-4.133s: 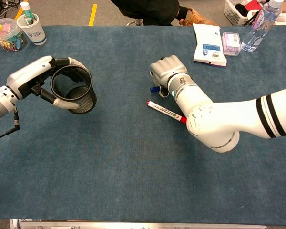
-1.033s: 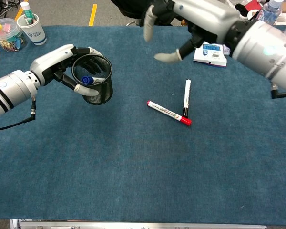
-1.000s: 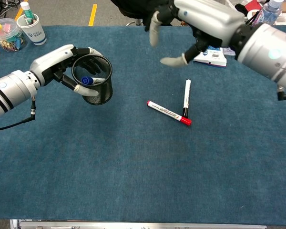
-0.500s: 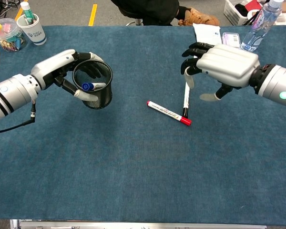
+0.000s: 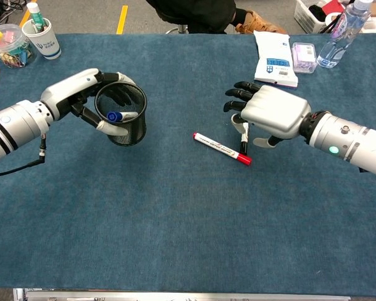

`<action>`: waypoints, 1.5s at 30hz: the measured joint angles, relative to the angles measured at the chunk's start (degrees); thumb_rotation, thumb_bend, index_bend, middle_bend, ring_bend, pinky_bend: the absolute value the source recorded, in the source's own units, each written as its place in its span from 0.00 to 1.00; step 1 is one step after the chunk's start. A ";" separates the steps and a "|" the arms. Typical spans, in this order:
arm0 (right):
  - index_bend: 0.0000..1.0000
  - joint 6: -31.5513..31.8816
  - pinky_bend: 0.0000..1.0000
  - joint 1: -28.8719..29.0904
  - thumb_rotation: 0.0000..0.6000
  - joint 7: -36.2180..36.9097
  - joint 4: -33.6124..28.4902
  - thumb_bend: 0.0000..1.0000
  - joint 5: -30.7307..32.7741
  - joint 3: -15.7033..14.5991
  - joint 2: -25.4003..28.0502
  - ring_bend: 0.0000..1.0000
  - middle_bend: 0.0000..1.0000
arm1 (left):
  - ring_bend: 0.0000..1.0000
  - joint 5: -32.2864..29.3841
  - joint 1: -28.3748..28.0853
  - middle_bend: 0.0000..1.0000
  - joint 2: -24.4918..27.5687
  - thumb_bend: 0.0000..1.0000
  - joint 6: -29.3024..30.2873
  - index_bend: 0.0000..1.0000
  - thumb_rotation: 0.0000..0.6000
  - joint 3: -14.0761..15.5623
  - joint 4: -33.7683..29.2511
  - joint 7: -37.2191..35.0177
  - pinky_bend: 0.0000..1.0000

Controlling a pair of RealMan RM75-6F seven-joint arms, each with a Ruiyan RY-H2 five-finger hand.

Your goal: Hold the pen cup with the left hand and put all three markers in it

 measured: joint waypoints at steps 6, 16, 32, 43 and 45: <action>0.50 3.34 0.00 -1.16 1.00 1.91 5.21 0.23 -0.94 -0.28 -3.76 0.00 0.12 | 0.33 -0.11 0.10 0.41 0.04 0.02 -0.09 0.32 1.00 0.13 0.21 -0.24 0.29; 0.50 5.92 0.00 -2.81 1.00 4.98 12.19 0.24 -1.72 -1.24 -8.45 0.00 0.12 | 0.33 0.13 -0.18 0.41 -0.42 0.02 -0.40 0.32 1.00 0.23 0.70 -0.69 0.29; 0.50 3.98 0.00 -2.35 1.00 5.58 15.72 0.29 -1.21 -1.53 -11.12 0.00 0.12 | 0.33 0.00 -0.12 0.40 -0.39 0.02 -0.35 0.31 1.00 0.29 0.82 -0.94 0.29; 0.55 3.63 0.00 -2.16 1.00 5.78 15.39 0.34 -0.69 -1.27 -11.22 0.00 0.14 | 0.33 -0.05 -0.28 0.40 -0.77 0.02 -0.60 0.31 1.00 0.26 1.26 -1.13 0.29; 0.56 3.91 0.00 -2.21 1.00 6.05 15.13 0.34 -0.62 -1.16 -11.05 0.00 0.14 | 0.33 -0.07 -0.31 0.40 -0.81 0.02 -0.69 0.31 1.00 0.27 1.38 -1.14 0.29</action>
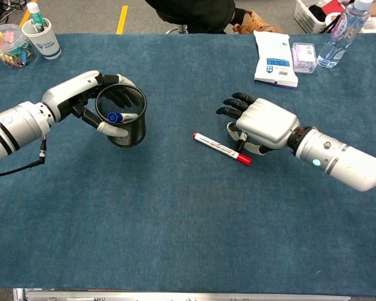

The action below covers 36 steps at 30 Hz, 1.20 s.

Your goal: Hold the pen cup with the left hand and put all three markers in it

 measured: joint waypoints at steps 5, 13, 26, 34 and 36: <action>0.57 2.33 0.00 -0.30 1.00 1.42 -2.49 0.34 0.41 1.18 1.40 0.00 0.15 | 0.33 -0.19 -0.08 0.40 0.00 0.02 -0.19 0.31 1.00 -0.08 0.31 -0.02 0.29; 0.59 6.32 0.00 -0.52 1.00 5.64 -13.52 0.34 2.36 5.35 6.84 0.00 0.17 | 0.33 -1.00 -0.27 0.40 -0.25 0.02 -0.84 0.31 1.00 -0.47 0.54 -0.05 0.29; 0.60 5.87 0.00 1.82 1.00 15.96 -39.76 0.34 10.54 15.58 14.31 0.00 0.18 | 0.33 -2.62 -1.76 0.40 -2.23 0.02 -2.85 0.31 1.00 -1.97 0.34 1.45 0.29; 0.60 3.70 0.00 4.55 1.00 17.15 -44.83 0.34 12.77 18.39 13.71 0.00 0.19 | 0.33 -3.75 -2.34 0.40 -2.94 0.02 -3.51 0.31 1.00 -2.97 0.48 2.51 0.29; 0.60 3.17 0.00 5.05 1.00 16.89 -45.07 0.34 13.34 18.55 13.22 0.00 0.19 | 0.33 -3.79 -2.39 0.40 -2.93 0.02 -3.51 0.31 1.00 -3.10 0.47 2.53 0.29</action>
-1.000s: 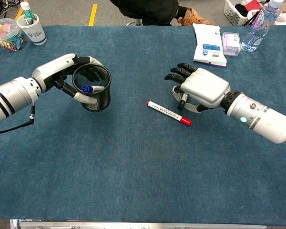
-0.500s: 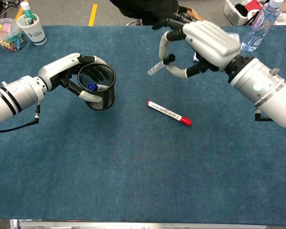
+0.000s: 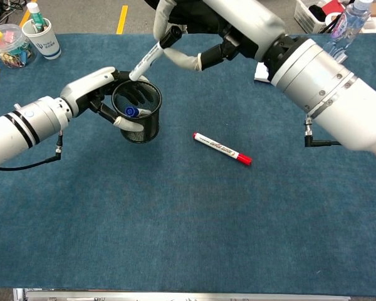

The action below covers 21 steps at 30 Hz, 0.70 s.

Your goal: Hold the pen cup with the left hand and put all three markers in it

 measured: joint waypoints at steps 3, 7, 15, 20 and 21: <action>0.60 -0.52 0.00 0.51 1.00 -0.13 0.27 0.34 0.61 0.09 -1.05 0.00 0.19 | 0.33 0.02 -0.08 0.40 0.13 0.02 0.05 0.31 1.00 -0.17 -0.19 0.05 0.29; 0.60 -1.18 0.00 1.21 1.00 -0.32 1.77 0.34 1.38 0.07 -2.66 0.00 0.19 | 0.33 0.11 -0.08 0.40 0.51 0.02 0.37 0.31 1.00 -0.41 -0.66 0.18 0.29; 0.53 -2.50 0.00 2.38 1.00 -1.00 6.60 0.34 3.09 -0.29 -5.85 0.00 0.16 | 0.33 0.24 0.20 0.40 1.38 0.02 1.03 0.31 1.00 -0.51 -1.69 0.52 0.29; 0.19 -3.38 0.00 2.83 1.00 -2.67 9.53 0.25 3.13 -1.41 -6.58 0.00 0.07 | 0.33 0.18 0.31 0.40 1.78 0.02 1.09 0.31 1.00 -0.52 -1.87 0.57 0.29; 0.14 -3.36 0.00 2.83 1.00 -2.91 9.80 0.22 3.01 -1.53 -6.57 0.00 0.06 | 0.33 0.13 0.36 0.40 1.83 0.02 1.08 0.31 1.00 -0.50 -1.87 0.55 0.29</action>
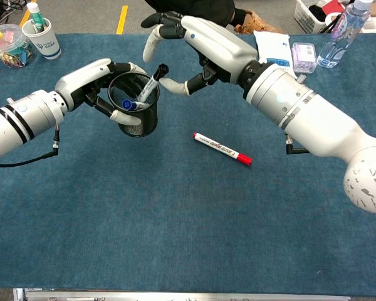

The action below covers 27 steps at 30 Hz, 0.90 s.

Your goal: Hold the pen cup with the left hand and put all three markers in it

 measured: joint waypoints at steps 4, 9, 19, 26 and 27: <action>0.09 1.28 0.00 -0.31 1.00 -0.35 0.48 0.16 -1.21 -0.18 0.50 0.00 0.06 | 0.33 -0.05 0.13 0.40 0.11 0.02 -0.01 0.31 1.00 0.10 0.15 -0.03 0.29; 0.19 5.12 0.00 -1.72 1.00 0.00 0.51 0.16 -5.33 -0.83 3.24 0.00 0.09 | 0.33 0.28 0.40 0.40 0.64 0.02 0.21 0.31 1.00 0.45 0.41 0.08 0.29; 0.32 9.64 0.00 -5.04 1.00 0.58 1.98 0.17 -19.26 -9.57 15.04 0.00 0.15 | 0.33 0.39 0.79 0.40 1.28 0.02 0.46 0.31 1.00 0.71 1.51 0.06 0.29; 0.33 7.56 0.00 -5.08 1.00 0.32 7.17 0.19 -24.34 -14.44 17.48 0.00 0.15 | 0.33 0.35 1.15 0.40 1.60 0.02 0.51 0.31 1.00 1.04 1.53 0.34 0.29; 0.33 7.28 0.00 -4.99 1.00 0.19 8.23 0.19 -24.71 -14.76 17.23 0.00 0.15 | 0.33 0.36 1.21 0.40 1.61 0.02 0.57 0.31 1.00 1.06 1.50 0.34 0.29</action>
